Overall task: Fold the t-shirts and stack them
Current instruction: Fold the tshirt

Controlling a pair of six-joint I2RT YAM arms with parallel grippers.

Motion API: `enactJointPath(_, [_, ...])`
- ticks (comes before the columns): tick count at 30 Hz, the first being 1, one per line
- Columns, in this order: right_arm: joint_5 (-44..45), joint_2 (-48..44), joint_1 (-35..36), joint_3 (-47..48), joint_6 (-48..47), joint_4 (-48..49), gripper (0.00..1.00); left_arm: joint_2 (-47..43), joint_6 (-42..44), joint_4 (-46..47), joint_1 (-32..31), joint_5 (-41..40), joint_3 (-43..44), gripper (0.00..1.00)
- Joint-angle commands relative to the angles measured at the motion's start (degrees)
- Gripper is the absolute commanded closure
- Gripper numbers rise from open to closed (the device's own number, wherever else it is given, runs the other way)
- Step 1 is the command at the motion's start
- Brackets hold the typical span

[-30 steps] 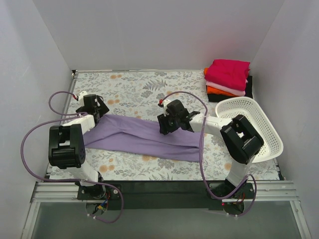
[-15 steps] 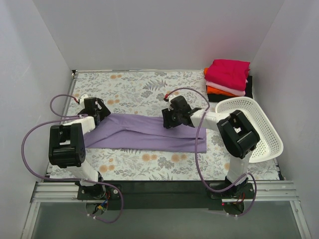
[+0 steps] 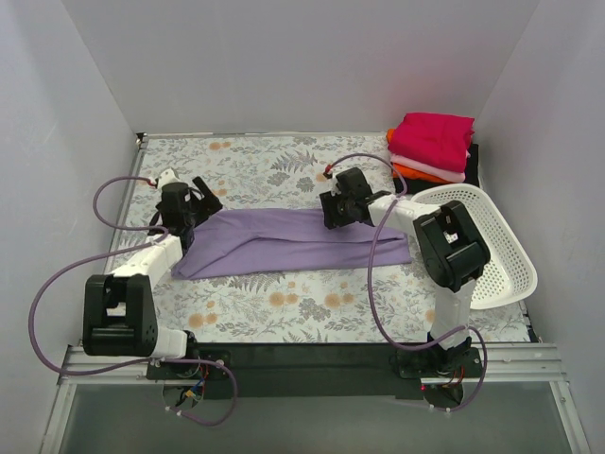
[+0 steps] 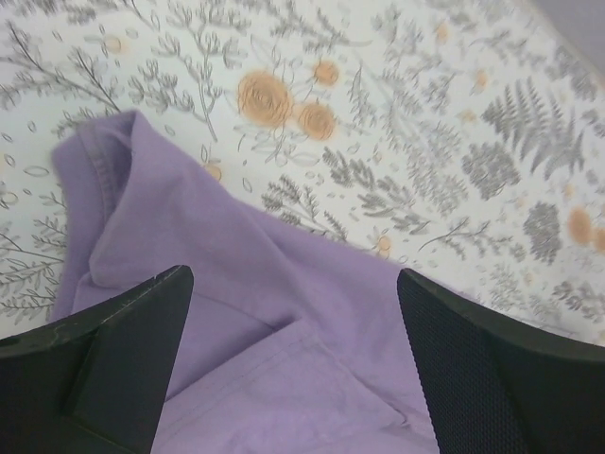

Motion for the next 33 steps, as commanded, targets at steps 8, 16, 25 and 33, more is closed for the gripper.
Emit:
enactJointPath(8, [-4.74, 0.92, 11.35, 16.91, -5.17, -4.75, 0.54, -0.33, 0.51, 1.29, 4.94, -3.76, -0.89, 0.17])
enactJointPath(16, [-8.61, 15.49, 18.20, 31.35, -6.93, -2.38, 0.55, 0.82, -1.69, 4.10, 9.78, -1.39, -3.08, 0.17])
enactJointPath(25, [-13.53, 24.56, 20.58, 40.75, -5.70, 2.28, 0.56, 1.43, -2.40, 5.24, 11.01, 1.16, -3.79, 0.16])
enactJointPath(33, [-13.53, 25.80, 22.17, 41.38, -5.70, 5.00, 0.57, 1.96, -2.84, 5.42, 11.01, 2.13, -3.79, 0.17])
